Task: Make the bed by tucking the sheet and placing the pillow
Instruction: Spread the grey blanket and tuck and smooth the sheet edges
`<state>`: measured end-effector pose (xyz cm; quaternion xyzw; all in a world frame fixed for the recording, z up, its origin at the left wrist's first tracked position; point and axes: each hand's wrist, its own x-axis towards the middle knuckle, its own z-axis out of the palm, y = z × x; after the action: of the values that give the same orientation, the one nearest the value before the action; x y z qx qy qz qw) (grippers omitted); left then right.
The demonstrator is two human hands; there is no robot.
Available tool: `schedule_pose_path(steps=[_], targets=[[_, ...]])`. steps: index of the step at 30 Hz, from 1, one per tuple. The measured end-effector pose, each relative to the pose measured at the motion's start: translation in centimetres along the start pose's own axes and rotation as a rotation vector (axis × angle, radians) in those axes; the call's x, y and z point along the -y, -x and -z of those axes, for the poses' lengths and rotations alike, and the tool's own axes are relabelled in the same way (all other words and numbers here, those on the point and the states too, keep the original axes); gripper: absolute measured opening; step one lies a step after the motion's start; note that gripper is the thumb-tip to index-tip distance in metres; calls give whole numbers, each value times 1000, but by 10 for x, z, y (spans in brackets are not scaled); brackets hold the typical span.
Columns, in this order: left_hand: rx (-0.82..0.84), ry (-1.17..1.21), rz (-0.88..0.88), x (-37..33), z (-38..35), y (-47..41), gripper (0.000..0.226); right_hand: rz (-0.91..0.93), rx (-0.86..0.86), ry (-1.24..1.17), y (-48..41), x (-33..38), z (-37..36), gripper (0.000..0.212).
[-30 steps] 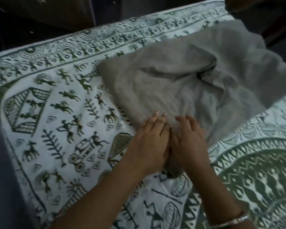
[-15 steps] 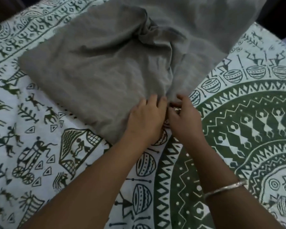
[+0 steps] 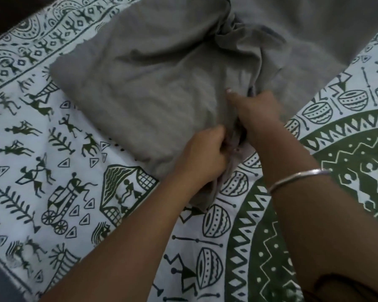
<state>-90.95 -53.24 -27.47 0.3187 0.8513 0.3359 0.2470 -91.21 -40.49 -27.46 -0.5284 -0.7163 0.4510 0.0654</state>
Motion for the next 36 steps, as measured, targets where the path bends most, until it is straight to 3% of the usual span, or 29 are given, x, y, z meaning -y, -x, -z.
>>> schedule_pose_path(steps=[3,6,9,11,14,17,19,20,25,29,32,34,36], targets=[[-35,81,42,3,7,6,20,7,21,-31,-4,8,-8,38],[-196,383,119,7,25,17,28,348,36,68,21,21,-16,32],[-559,837,145,14,58,29,24,668,294,50,72,23,-28,36],[-658,988,154,25,79,37,48,820,516,146,103,19,-33,26],[-663,812,320,45,94,55,49,967,626,392,122,13,-43,30],[-701,682,462,61,95,74,17,790,590,300,143,12,-52,74],[-678,706,503,66,93,87,24,682,508,198,158,14,-59,102],[-667,719,507,67,94,93,24,662,485,177,163,15,-62,105],[-691,897,534,85,107,139,16,925,523,292,200,28,-78,49],[-799,1181,424,112,116,202,35,1201,709,512,250,23,-91,41],[-803,1075,528,131,117,244,63,1395,994,579,285,1,-103,30],[-669,891,648,138,110,264,72,1340,1157,562,296,-15,-108,32],[-601,756,729,142,100,277,90,1174,1177,426,297,-27,-107,38]])
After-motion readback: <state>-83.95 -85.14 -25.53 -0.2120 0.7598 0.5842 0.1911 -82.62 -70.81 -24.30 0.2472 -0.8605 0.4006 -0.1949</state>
